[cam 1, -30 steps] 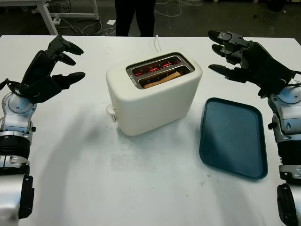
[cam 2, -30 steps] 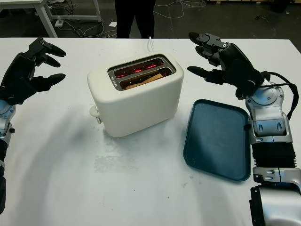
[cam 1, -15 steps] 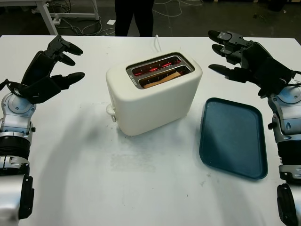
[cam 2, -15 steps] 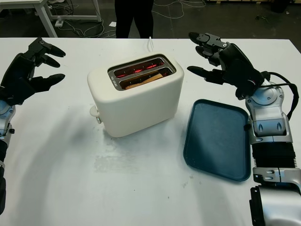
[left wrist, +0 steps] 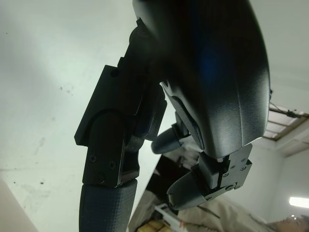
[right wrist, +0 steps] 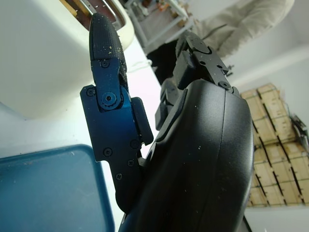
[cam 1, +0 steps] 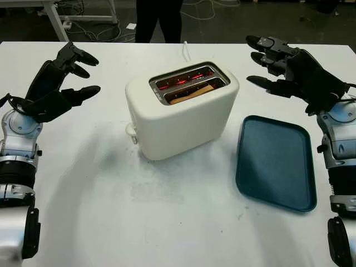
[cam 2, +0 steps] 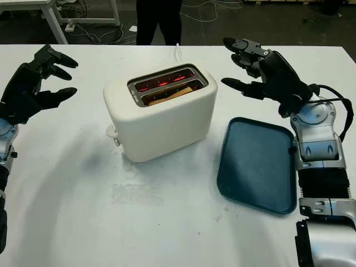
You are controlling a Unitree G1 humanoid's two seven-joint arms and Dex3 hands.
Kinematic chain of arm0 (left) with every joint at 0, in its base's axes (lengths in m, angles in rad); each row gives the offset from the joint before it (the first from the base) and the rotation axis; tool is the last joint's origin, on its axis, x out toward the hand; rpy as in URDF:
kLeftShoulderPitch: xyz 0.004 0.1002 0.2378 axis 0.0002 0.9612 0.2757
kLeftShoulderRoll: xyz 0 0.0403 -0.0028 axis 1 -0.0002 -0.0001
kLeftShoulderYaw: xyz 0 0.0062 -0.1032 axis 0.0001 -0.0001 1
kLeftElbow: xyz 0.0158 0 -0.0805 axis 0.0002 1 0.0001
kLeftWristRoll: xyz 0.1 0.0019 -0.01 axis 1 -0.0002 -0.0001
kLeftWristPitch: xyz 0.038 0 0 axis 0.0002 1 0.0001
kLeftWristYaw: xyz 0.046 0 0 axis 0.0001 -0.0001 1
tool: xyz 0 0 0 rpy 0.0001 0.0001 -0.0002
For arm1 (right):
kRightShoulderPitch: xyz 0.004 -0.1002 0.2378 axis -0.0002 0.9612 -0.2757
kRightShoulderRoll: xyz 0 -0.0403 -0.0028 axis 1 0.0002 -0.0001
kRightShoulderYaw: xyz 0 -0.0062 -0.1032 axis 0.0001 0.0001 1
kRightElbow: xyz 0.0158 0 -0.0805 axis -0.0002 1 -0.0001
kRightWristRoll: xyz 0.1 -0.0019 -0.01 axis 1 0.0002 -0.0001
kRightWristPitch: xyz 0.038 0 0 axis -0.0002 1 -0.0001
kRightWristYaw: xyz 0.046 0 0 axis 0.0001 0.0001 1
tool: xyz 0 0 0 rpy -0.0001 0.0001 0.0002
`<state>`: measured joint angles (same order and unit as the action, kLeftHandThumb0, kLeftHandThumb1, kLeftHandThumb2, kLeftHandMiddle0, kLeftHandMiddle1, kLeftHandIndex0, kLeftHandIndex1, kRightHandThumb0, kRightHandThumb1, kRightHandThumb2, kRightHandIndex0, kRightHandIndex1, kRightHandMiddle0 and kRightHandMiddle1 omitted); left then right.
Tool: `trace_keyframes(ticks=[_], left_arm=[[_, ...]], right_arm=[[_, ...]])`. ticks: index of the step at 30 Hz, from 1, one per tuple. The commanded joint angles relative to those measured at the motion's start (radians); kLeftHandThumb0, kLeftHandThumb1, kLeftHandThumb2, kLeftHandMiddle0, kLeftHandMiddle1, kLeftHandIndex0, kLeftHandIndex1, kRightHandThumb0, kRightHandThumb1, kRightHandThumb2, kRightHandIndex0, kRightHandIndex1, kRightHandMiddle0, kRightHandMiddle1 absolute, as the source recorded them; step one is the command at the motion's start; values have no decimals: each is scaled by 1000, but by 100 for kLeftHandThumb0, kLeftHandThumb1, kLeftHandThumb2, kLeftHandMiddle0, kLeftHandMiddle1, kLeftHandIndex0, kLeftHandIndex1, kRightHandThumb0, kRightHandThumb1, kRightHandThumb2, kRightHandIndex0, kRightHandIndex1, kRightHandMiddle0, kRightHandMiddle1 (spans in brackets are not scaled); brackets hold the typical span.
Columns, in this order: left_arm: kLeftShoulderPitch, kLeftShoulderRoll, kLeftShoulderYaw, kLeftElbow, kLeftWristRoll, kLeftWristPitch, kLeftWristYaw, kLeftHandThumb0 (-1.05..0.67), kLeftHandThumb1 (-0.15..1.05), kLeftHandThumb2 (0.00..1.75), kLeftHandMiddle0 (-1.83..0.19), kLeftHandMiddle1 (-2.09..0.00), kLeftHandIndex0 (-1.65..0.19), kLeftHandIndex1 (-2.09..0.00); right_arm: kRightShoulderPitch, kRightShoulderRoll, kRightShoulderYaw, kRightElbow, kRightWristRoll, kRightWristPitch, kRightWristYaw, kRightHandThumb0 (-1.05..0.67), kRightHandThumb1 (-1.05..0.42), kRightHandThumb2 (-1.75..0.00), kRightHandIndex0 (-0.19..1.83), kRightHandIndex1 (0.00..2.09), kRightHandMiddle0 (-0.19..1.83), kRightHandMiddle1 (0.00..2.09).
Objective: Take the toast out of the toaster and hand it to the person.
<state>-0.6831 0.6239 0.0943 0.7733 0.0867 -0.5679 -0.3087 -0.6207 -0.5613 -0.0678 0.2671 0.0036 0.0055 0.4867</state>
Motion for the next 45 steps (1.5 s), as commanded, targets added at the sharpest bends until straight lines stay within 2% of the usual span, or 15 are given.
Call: trace_keyframes(ticks=[1,19,45], left_arm=[[2,8,0,-2,5,-14,8,-105,92,36,0,-154,0,-137],[2,4,3,-11,-6,-3,-2,-105,92,34,0,-155,0,-137],[0,11,1,-4,6,-15,7,-105,92,37,0,-154,0,-135]], right_arm=[[8,4,-1,-6,2,5,-3,-66,-92,-20,23,0,25,0],[11,1,4,7,1,4,5,-73,-92,-20,23,0,25,0],[18,-2,8,-8,-12,20,-2,-72,-92,-21,23,0,25,0]])
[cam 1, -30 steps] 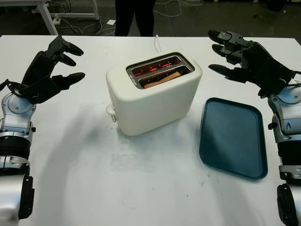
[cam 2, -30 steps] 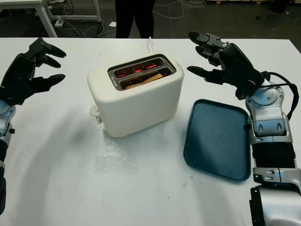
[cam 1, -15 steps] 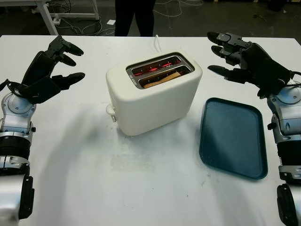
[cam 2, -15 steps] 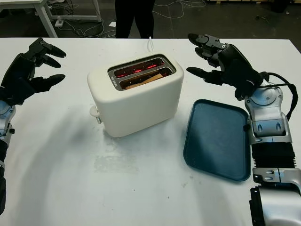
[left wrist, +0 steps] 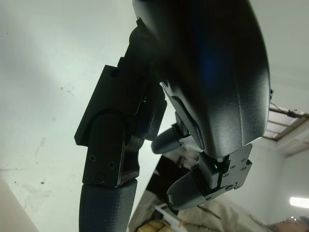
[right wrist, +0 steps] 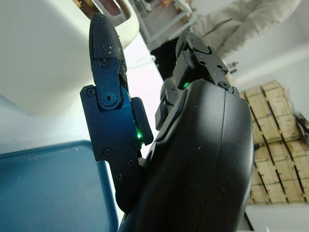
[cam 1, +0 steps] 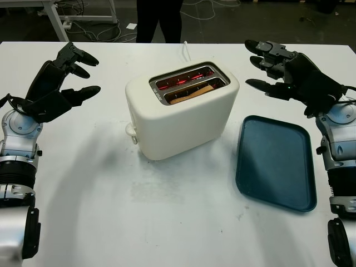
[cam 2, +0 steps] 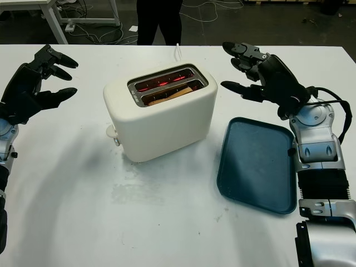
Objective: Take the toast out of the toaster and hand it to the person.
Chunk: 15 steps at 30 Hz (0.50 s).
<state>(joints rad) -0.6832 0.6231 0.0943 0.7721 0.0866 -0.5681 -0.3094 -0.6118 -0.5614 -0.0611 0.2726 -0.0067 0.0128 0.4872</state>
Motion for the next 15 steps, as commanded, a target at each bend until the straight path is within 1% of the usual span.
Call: trace_keyframes(ticks=[1,3,6,9,15], left_arm=[[0,11,1,-2,5,-14,7,-105,92,37,0,-153,0,-135],[0,9,1,-2,1,-9,1,-105,92,37,0,-153,0,-135],[5,10,1,-32,-5,28,-9,-105,92,36,0,-153,0,-135],[8,11,2,-47,-2,39,-5,-105,92,41,0,-155,0,-137],[-9,-3,4,-1,-9,11,-1,-105,92,55,0,-157,0,-140]], right_arm=[[9,-2,1,-15,-2,14,-2,-71,-92,-21,23,1,25,0],[8,-3,3,-9,-6,7,-1,-70,-92,-21,24,1,26,0],[6,-1,1,-6,-6,6,-2,-73,-92,-22,24,1,26,0],[5,-3,0,-14,-8,13,-1,-74,-92,-21,23,0,26,0],[2,1,-3,0,2,1,6,-70,-92,-22,24,0,25,0]])
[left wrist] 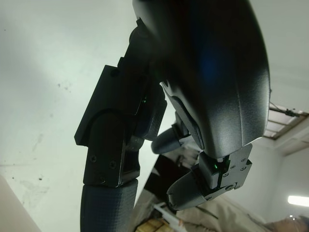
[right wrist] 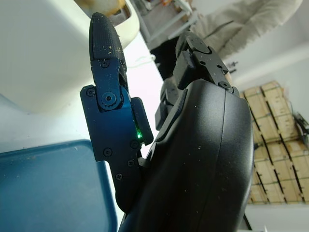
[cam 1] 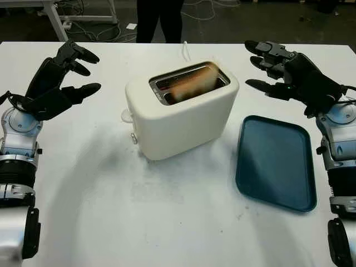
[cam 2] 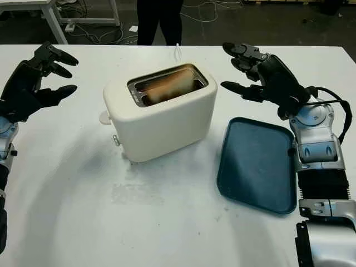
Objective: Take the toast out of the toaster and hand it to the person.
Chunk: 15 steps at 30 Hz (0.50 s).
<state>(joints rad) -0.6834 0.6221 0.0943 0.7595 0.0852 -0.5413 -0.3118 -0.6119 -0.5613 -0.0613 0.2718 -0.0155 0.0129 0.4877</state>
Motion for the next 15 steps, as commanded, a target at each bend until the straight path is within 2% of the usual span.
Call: trace_keyframes(ticks=[1,5,7,11,14,15], left_arm=[[-10,-2,2,14,-1,-22,10,-105,92,56,0,-157,0,-140],[-15,-1,-3,18,8,-42,21,-105,92,63,0,-155,0,-137],[-18,0,-5,27,5,-50,14,-105,92,65,0,-154,0,-136],[-25,-4,-5,54,1,-66,11,-105,92,66,0,-154,0,-135],[-25,0,-7,51,7,-65,14,-105,92,66,0,-153,0,-135],[-23,2,-8,46,7,-63,13,-105,92,66,0,-152,0,-134]], right_arm=[[2,2,-5,1,16,-2,9,-69,-92,-22,24,0,25,0],[-2,4,-10,-6,15,-8,-1,-69,-92,-21,24,0,25,0],[-7,15,-22,3,28,-23,-12,-65,-92,-13,24,0,26,1],[-57,17,-44,49,43,-87,-22,-47,-81,-2,32,4,32,3],[-139,-13,-38,55,24,-106,-15,-39,-73,-1,46,11,45,9],[-172,-26,-29,56,8,-120,-10,-38,-69,-1,58,17,55,13]])
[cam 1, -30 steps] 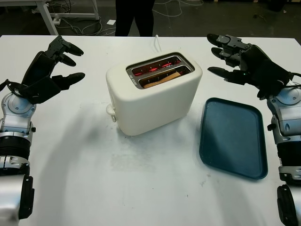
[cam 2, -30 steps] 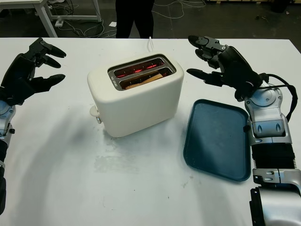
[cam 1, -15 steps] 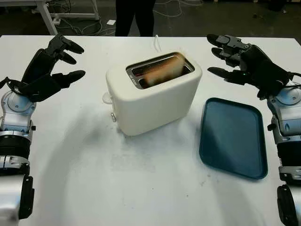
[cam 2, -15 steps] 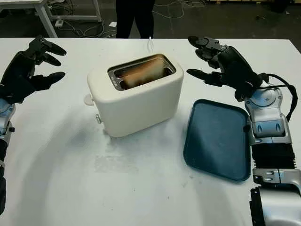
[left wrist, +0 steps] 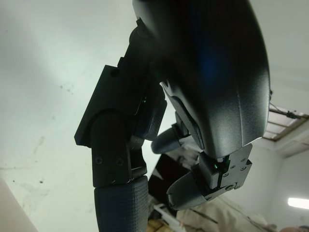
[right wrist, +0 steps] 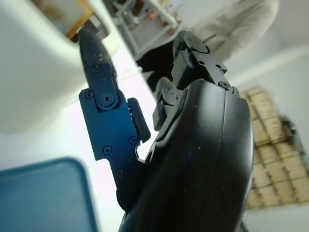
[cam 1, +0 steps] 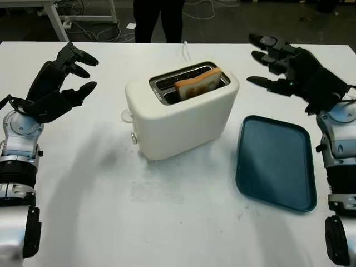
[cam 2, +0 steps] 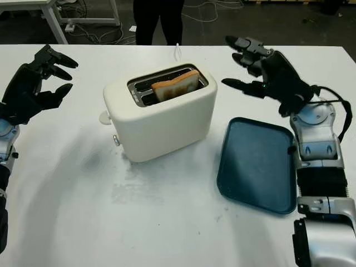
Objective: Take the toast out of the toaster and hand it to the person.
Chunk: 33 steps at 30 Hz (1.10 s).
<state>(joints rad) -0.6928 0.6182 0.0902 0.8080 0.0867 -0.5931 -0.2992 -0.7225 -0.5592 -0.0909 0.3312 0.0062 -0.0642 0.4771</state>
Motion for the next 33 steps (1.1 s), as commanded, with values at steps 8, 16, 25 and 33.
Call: trace_keyframes(ticks=[8,16,25,33], left_arm=[[-14,5,-3,-1,8,-27,8,-105,92,63,0,-151,0,-132],[-10,16,-4,-9,19,-24,16,-105,92,65,0,-152,0,-133],[-7,11,-4,-20,22,-12,20,-105,92,64,0,-158,0,-138],[1,11,0,-31,12,9,11,-105,92,63,0,-160,0,-141]], right_arm=[[-337,-70,124,97,-185,-197,1,-28,-52,0,106,28,98,19],[-472,-59,262,222,-310,-302,60,-52,-55,-1,123,17,109,8],[-445,-20,368,196,-403,-361,74,-56,-63,-1,118,13,105,2],[-392,-1,391,151,-445,-381,56,-57,-64,0,72,119,100,0]])
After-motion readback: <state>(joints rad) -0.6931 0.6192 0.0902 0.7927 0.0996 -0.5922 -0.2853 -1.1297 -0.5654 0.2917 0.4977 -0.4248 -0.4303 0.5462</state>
